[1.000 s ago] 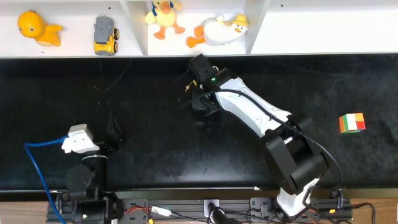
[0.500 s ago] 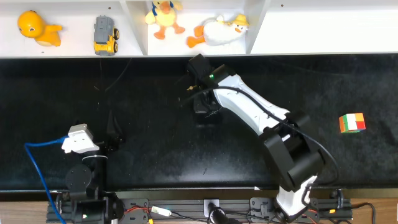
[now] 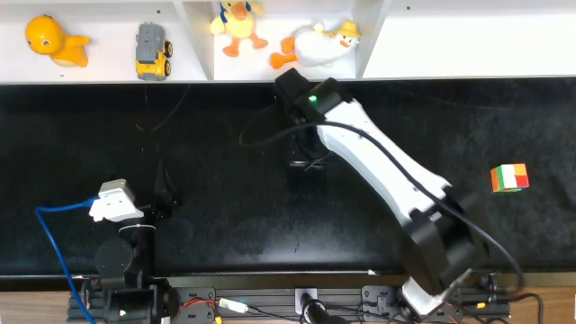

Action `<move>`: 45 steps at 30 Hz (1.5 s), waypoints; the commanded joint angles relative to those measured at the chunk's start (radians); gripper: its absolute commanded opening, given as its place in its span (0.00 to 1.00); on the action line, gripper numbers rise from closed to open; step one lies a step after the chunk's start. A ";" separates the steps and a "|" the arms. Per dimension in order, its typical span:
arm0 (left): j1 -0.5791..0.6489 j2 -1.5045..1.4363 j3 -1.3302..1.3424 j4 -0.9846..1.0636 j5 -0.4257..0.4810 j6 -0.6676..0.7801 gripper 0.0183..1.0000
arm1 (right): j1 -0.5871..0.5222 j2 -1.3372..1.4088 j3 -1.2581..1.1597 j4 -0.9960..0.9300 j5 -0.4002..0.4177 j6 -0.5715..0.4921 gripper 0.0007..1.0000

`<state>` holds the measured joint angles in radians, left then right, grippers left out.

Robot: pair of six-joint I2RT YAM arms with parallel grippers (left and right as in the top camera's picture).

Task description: Store Toys

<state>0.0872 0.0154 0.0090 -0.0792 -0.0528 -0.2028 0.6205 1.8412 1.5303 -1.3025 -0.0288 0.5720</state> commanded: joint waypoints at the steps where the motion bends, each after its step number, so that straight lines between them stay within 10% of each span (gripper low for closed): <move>1: 0.007 -0.011 -0.001 -0.003 0.010 0.015 1.00 | -0.004 -0.107 0.002 -0.003 0.040 0.020 0.05; 19: 0.007 -0.011 -0.001 -0.003 0.010 0.015 1.00 | -0.229 -0.227 -0.022 -0.082 0.180 0.028 0.05; 33: 0.007 -0.011 -0.001 -0.003 0.010 0.015 1.00 | -0.542 -0.255 -0.023 0.131 0.113 -0.288 0.05; 45: 0.007 -0.011 -0.001 -0.003 0.010 0.015 1.00 | -0.589 -0.101 -0.023 0.329 0.087 -0.568 0.04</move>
<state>0.0872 0.0154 0.0090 -0.0792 -0.0528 -0.2028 0.0399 1.7020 1.5105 -0.9939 0.0738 0.1074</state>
